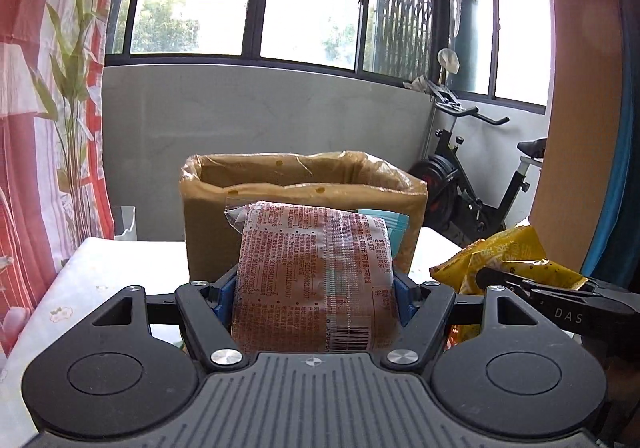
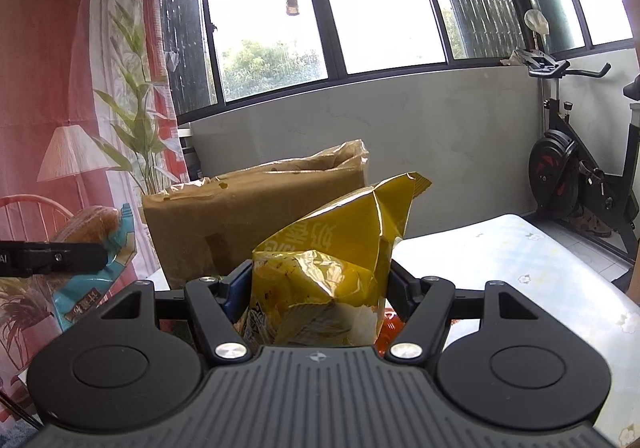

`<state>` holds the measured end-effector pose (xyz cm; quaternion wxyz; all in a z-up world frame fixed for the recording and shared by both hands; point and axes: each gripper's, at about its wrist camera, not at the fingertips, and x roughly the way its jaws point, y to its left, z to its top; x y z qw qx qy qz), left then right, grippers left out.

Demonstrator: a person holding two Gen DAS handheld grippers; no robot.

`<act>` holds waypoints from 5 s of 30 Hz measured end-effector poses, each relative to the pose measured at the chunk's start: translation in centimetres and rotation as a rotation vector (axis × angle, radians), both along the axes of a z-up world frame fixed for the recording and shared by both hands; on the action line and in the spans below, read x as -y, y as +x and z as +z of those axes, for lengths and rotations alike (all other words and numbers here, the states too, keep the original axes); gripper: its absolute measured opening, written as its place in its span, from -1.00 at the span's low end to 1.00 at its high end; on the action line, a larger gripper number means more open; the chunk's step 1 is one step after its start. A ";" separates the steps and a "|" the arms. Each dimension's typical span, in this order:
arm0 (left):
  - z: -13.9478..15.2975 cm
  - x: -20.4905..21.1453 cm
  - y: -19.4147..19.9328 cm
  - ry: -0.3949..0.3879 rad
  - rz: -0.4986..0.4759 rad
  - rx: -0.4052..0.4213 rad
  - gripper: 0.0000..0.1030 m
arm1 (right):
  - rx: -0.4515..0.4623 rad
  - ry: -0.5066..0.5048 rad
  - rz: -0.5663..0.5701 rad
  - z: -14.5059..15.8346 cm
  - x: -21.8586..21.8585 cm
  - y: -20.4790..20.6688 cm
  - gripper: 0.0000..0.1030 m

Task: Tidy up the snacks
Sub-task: 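Carry both packs over the box and release them inside, then withdraw both open tools from the box back toward the snack pile, then grasp the orange snack bag with the right tool while the left tool grasps the green chip bag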

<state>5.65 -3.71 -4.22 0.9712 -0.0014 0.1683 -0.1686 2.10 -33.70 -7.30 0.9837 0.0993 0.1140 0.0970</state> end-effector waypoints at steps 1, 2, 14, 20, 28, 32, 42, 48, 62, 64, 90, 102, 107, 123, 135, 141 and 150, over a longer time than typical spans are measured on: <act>0.5 -0.1 0.3 -0.005 0.005 0.007 0.44 | 0.010 -0.004 0.005 0.3 0.0 0.2 0.34; 1.0 -0.1 0.6 -0.008 0.011 0.016 0.44 | 0.023 -0.010 0.011 0.8 -0.1 0.4 0.34; 5.7 -0.9 5.3 -0.002 0.103 0.095 0.44 | 0.155 -0.070 0.091 6.7 -1.0 6.0 0.34; 7.3 -0.4 8.7 0.010 0.112 0.106 0.44 | 0.207 -0.073 0.111 10.0 -1.0 9.7 0.34; 8.1 0.9 14.4 0.034 0.141 0.059 0.44 | 0.234 -0.140 0.118 11.8 -2.3 15.7 0.34; 8.1 1.5 16.9 0.066 0.151 0.050 0.44 | 0.215 -0.157 0.126 11.8 -3.0 18.4 0.34; 5.8 2.7 22.1 0.086 0.150 -0.036 0.45 | 0.011 -0.191 0.146 9.1 -4.5 24.9 0.34; 4.0 2.8 23.8 0.095 0.140 -0.092 0.45 | -0.079 -0.182 0.153 7.4 -4.3 26.3 0.35; 5.2 1.1 20.8 0.067 0.169 -0.042 0.77 | -0.159 -0.123 0.140 7.0 -3.1 24.9 0.58; 5.6 0.5 19.8 0.066 0.172 -0.037 0.77 | -0.145 -0.109 0.151 7.2 -2.7 24.1 0.58; -2.6 -6.7 8.2 -0.122 0.317 -0.146 0.76 | -0.146 -0.139 0.094 -1.4 0.4 12.6 0.71; -4.7 -7.5 8.0 -0.094 0.345 -0.214 0.74 | -0.300 -0.267 0.139 -6.5 -0.3 13.0 0.71; -5.7 -7.4 8.1 -0.091 0.343 -0.239 0.74 | -0.321 -0.249 0.105 -7.8 0.2 12.1 0.72; -8.2 -6.7 8.5 -0.039 0.286 -0.289 0.76 | -0.245 -0.117 0.115 -8.1 1.3 9.6 0.32; -7.9 -8.2 9.8 -0.069 0.395 -0.274 0.76 | -0.253 -0.108 0.134 -8.2 1.0 9.9 0.32; -8.9 -8.4 12.6 -0.013 0.395 -0.342 0.76 | -0.254 -0.115 0.142 -8.1 0.6 10.1 0.32; -10.6 -7.1 13.1 -0.083 0.264 -0.379 0.82 | -0.254 -0.119 0.143 -8.1 0.7 9.8 0.32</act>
